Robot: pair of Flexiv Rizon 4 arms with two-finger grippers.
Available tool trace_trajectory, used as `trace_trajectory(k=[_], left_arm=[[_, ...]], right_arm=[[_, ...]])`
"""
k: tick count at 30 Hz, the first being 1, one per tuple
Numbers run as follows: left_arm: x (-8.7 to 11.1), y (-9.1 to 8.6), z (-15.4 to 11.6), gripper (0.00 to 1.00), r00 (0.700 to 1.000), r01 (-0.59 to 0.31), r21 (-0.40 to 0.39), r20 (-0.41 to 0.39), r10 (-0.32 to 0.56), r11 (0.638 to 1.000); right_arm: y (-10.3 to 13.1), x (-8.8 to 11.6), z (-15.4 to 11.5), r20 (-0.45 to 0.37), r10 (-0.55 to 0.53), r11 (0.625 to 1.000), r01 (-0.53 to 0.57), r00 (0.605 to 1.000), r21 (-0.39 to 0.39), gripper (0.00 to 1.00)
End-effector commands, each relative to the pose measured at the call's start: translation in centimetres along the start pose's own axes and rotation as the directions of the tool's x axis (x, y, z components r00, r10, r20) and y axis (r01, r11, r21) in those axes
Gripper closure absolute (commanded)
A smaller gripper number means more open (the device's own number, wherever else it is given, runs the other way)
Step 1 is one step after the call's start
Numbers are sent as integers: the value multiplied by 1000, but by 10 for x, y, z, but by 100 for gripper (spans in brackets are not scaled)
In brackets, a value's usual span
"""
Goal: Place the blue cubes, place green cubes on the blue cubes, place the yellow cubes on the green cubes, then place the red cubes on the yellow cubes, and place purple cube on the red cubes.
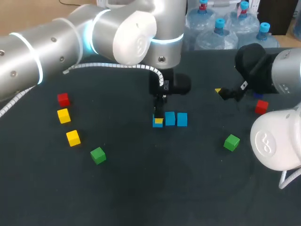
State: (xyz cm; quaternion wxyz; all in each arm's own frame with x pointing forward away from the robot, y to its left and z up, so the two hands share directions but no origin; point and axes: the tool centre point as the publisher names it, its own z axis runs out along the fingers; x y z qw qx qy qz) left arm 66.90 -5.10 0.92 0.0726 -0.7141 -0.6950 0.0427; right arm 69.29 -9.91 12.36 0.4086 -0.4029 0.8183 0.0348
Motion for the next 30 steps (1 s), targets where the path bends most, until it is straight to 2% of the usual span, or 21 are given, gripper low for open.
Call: trace_trajectory(k=[1, 30], left_arm=[[-2, 6, -2, 100, 1000, -3, 5, -8, 3, 1000], [2, 13, 1, 100, 1000, 18, 8, -5, -18, 1000]], right_arm=[[-1, 0, -1, -1, 0, 1000, 0, 1000, -2, 0], [-1, 0, -1, -1, 0, 1000, 0, 1000, -2, 0]])
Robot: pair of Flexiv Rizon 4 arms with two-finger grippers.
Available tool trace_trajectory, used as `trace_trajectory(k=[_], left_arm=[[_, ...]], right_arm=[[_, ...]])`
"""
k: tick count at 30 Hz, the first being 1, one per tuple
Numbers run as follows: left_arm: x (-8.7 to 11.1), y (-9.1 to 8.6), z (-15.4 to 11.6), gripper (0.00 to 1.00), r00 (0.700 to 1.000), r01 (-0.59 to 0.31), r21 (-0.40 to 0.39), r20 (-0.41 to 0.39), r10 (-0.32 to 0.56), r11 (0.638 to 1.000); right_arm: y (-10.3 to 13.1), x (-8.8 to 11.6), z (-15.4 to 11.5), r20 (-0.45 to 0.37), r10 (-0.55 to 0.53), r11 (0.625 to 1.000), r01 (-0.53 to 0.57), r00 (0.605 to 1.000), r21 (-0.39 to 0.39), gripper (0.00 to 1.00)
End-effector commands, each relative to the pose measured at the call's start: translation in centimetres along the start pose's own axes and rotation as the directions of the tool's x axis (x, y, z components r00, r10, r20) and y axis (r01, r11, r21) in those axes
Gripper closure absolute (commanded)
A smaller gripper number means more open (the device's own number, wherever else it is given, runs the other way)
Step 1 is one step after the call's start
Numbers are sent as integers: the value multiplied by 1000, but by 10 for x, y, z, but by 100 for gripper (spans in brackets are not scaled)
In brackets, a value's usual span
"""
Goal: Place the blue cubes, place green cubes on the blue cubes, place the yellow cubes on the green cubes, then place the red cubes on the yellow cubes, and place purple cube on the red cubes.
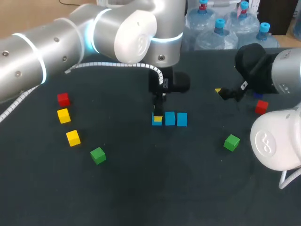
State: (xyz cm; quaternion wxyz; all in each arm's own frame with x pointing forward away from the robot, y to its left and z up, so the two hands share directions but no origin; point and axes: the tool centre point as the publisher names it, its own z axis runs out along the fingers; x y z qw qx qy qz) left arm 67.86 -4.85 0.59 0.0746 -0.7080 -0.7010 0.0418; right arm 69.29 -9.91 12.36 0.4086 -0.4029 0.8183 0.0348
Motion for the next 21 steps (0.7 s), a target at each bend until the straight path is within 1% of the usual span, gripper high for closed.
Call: trace_trajectory(k=[1, 21], left_arm=[[-1, 3, -1, 100, 1000, 1, 6, -2, -1, 1000], [-2, 1, -1, 100, 1000, 1, 9, 3, -1, 1000]], right_arm=[[-1, 0, -1, -1, 0, 1000, 0, 1000, -2, 0], [-1, 0, -1, -1, 0, 1000, 0, 1000, -2, 0]])
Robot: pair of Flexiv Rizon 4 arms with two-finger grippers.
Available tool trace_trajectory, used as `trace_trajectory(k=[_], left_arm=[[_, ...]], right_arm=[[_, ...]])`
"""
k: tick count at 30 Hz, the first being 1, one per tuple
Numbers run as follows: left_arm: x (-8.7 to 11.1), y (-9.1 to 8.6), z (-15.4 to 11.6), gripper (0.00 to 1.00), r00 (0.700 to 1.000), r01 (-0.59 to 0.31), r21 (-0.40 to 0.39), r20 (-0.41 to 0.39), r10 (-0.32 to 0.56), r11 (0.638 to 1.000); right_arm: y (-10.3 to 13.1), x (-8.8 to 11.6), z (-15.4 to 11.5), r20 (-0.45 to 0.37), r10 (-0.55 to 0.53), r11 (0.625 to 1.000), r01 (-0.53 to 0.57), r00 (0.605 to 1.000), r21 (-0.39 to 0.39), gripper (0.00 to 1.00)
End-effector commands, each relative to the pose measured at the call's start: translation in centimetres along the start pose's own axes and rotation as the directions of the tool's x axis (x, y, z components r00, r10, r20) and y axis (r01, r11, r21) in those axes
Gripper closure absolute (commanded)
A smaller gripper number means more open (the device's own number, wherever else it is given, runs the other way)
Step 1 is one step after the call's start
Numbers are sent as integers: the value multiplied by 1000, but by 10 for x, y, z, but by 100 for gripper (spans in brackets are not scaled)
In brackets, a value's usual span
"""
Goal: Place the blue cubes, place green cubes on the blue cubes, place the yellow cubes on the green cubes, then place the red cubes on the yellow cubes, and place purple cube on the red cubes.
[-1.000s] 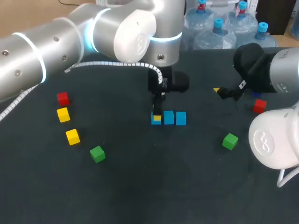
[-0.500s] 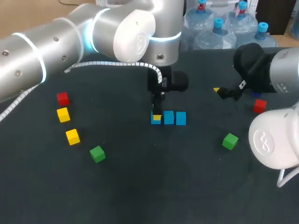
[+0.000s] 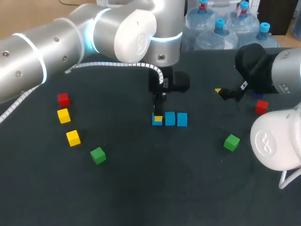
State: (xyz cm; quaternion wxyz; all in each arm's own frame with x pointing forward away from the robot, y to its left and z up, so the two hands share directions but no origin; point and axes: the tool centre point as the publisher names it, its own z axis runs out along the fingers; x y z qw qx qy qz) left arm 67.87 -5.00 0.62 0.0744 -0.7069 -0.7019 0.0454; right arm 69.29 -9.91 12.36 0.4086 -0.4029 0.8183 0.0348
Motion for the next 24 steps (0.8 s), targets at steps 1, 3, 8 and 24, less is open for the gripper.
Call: trace_trajectory(k=[1, 3, 8, 24], left_arm=[[0, 1, -1, 100, 1000, -1, 5, -3, 1, 1000], [0, 1, -1, 90, 1000, 0, 6, -3, 0, 1000], [0, 1, 0, 0, 1000, -1, 11, -2, 1, 1000], [7, 3, -8, 0, 999, 34, -7, -7, -34, 999]], right_arm=[[-1, 0, -1, -1, 0, 1000, 0, 1000, -2, 0], [-1, 0, -1, -1, 0, 1000, 0, 1000, -2, 0], [-1, 0, -1, -1, 0, 1000, 0, 1000, -2, 0], [-1, 0, -1, -1, 0, 1000, 0, 1000, -2, 0]])
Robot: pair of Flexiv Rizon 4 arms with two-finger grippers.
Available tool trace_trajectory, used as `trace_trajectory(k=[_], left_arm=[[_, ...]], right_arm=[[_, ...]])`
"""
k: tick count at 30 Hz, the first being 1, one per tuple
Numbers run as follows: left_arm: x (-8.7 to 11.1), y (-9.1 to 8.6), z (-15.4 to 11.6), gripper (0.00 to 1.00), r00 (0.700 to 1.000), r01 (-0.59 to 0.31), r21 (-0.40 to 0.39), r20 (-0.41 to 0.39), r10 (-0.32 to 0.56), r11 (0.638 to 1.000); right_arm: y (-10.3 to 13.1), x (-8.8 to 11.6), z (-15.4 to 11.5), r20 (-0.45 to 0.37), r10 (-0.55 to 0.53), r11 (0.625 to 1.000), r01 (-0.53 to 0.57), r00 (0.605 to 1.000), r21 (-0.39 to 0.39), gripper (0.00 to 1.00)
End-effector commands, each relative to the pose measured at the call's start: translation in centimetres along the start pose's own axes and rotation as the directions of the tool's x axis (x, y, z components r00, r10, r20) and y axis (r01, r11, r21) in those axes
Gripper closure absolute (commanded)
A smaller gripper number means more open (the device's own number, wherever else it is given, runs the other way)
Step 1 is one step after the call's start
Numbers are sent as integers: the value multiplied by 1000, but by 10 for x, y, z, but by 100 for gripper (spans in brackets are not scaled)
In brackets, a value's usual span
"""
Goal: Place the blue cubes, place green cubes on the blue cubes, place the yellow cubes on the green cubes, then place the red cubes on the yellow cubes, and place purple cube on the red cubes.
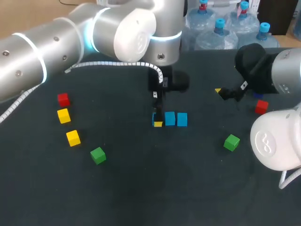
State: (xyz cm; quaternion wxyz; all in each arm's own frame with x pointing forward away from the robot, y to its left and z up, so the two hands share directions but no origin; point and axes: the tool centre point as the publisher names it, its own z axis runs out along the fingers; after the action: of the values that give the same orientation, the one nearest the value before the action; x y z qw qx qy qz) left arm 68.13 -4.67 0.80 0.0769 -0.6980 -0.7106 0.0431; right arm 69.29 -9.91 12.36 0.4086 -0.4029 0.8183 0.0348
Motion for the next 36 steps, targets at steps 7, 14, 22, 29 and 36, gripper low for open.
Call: trace_trajectory(k=[7, 14, 22, 29, 36], left_arm=[[20, 1, -23, 0, 999, 55, -43, 4, -54, 998], [37, -8, -44, 0, 994, 106, -84, -3, -107, 991], [64, -28, -70, 0, 989, 139, -174, -23, -146, 975], [82, -45, -88, 0, 987, 161, -221, 36, -157, 962], [96, -60, -94, 0, 976, 213, -246, 106, -193, 946]], right_arm=[[-1, 0, -1, -1, 0, 1000, 0, 1000, -2, 0], [-1, 0, -1, -1, 0, 1000, 0, 1000, -2, 0], [-1, 0, -1, -1, 0, 1000, 0, 1000, -2, 0], [-1, 0, -1, -1, 0, 1000, 0, 1000, -2, 0], [-1, 0, -1, -1, 0, 1000, 0, 1000, -2, 0]])
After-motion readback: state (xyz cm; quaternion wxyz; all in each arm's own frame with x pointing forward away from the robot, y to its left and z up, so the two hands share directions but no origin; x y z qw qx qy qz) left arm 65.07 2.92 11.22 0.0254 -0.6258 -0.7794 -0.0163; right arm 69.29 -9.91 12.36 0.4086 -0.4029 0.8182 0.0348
